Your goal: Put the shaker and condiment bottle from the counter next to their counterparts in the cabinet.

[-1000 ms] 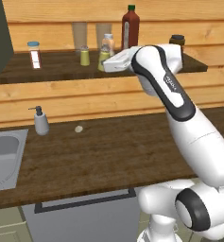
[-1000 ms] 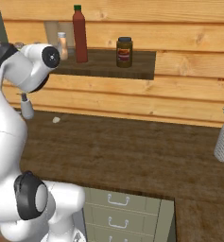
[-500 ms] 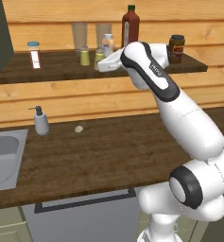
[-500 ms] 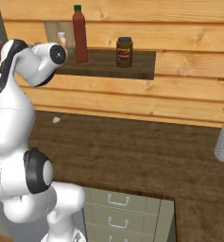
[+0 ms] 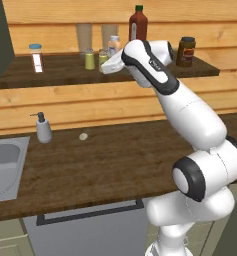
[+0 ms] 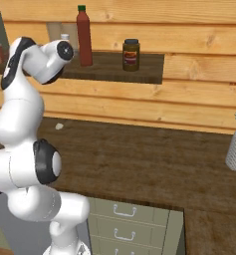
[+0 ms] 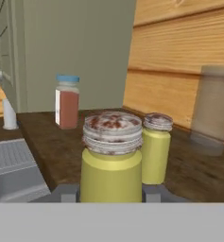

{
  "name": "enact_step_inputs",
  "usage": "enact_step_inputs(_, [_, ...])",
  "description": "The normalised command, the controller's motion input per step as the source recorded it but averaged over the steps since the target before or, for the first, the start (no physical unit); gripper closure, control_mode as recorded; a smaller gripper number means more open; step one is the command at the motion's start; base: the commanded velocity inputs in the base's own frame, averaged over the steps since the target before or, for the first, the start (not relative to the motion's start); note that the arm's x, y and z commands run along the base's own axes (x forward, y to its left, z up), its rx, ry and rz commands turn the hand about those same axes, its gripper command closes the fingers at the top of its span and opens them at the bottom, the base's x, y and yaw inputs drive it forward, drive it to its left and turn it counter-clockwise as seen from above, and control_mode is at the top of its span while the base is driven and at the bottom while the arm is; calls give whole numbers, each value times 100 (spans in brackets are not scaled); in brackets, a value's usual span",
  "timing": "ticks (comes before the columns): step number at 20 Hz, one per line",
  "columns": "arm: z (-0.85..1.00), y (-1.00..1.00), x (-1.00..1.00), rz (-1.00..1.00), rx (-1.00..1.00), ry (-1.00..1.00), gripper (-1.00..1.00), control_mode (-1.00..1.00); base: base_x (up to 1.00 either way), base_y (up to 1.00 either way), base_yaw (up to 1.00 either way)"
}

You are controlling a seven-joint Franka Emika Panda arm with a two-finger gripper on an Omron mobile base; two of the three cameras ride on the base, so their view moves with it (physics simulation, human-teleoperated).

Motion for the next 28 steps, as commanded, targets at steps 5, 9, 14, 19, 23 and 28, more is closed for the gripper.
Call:
enact_step_inputs(5, [-9, 4, 2, -11, 0, 0, 100, -100, 0, 0, 0])
enact_step_inputs(9, [0, 16, 1, -23, 0, 0, 100, -100, 0, 0, 0])
enact_step_inputs(14, [-3, 3, 13, -16, 0, 0, 100, -100, 0, 0, 0])
enact_step_inputs(19, [-17, 0, 39, -1, 0, 0, 100, -100, 0, 0, 0])
enact_step_inputs(23, [-16, 0, 31, -1, 0, 0, 100, -100, 0, 0, 0])
enact_step_inputs(28, [-4, 0, 20, -1, 0, 2, 100, -100, 0, 0, 0])
